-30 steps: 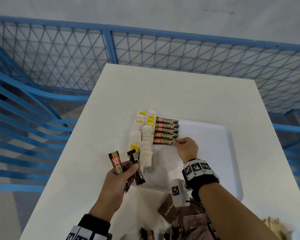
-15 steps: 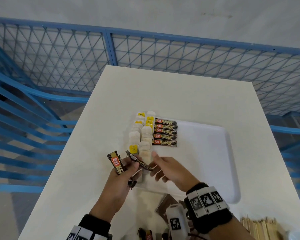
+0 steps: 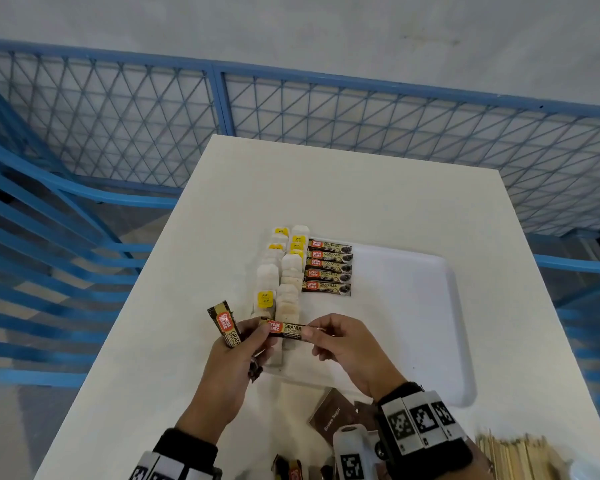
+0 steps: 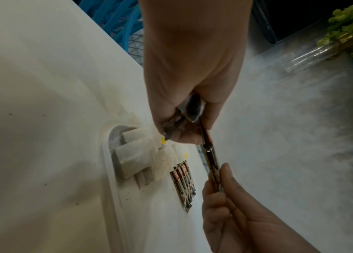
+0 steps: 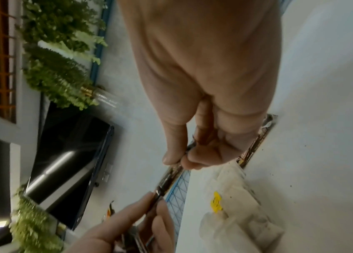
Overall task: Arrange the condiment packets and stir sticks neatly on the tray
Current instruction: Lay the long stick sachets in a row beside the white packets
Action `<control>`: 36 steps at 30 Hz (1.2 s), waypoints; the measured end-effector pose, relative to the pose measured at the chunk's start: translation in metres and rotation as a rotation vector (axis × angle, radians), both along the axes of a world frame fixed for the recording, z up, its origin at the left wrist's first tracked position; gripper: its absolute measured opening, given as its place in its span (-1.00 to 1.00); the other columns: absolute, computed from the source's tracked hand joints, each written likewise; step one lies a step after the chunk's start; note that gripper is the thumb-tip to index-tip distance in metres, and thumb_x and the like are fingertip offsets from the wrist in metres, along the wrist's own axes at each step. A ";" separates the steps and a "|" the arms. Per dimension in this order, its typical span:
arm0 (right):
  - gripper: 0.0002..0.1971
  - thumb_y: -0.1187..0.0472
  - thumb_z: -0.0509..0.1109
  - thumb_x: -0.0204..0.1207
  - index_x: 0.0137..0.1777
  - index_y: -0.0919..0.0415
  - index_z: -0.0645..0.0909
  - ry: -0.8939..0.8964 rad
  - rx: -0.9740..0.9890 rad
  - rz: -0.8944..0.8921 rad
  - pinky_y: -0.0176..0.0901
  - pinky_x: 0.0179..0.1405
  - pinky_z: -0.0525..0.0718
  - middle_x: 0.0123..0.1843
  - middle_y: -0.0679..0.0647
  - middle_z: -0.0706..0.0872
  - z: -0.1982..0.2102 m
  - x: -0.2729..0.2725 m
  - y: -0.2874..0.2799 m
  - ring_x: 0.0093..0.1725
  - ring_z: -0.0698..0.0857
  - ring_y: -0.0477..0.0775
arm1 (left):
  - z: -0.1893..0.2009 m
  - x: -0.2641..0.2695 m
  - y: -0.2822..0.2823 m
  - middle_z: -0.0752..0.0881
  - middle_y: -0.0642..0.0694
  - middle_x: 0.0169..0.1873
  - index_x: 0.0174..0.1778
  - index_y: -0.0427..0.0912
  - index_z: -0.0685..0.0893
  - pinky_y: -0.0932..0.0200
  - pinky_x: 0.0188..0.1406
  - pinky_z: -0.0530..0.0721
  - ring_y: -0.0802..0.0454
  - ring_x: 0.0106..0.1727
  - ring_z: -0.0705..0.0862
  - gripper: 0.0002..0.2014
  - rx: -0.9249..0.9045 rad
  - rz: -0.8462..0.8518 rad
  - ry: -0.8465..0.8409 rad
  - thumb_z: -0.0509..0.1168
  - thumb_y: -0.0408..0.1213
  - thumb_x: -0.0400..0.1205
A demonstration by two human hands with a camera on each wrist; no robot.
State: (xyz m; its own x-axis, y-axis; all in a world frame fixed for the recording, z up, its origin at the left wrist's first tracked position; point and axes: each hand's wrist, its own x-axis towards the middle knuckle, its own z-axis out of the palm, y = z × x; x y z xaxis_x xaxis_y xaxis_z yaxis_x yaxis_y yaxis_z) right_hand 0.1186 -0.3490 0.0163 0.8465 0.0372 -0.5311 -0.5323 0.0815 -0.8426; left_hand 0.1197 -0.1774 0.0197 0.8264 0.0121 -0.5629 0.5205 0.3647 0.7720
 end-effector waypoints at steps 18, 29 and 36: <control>-0.88 0.44 0.38 0.51 0.02 0.44 0.63 0.060 -0.099 -0.365 -0.37 -0.39 0.70 -0.28 0.16 0.69 -0.029 0.022 -0.045 -0.36 0.60 0.02 | -0.003 0.003 0.012 0.51 0.05 -0.63 -0.17 -0.12 0.60 0.27 -0.58 0.27 0.14 -0.65 0.38 -0.89 0.278 -0.080 0.105 0.38 -0.20 0.58; -0.86 0.34 0.51 0.41 -0.08 0.36 0.65 0.076 -0.434 -0.360 -0.12 -0.14 0.74 -0.36 0.11 0.70 -0.066 0.054 -0.047 -0.43 0.63 0.00 | -0.002 0.000 0.010 0.47 -0.08 -0.56 -0.21 -0.15 0.38 0.16 -0.49 0.29 0.01 -0.56 0.36 -0.85 0.237 -0.059 0.211 0.23 -0.27 0.61; -0.91 0.25 0.49 0.43 -0.14 0.25 0.66 0.065 -0.550 -0.322 -0.11 -0.10 0.66 -0.35 0.10 0.69 -0.067 0.062 -0.038 -0.33 0.63 0.04 | -0.002 -0.001 0.010 0.52 -0.09 -0.48 -0.23 -0.12 0.41 0.16 -0.41 0.34 0.01 -0.51 0.43 -0.83 0.218 -0.107 0.222 0.25 -0.21 0.63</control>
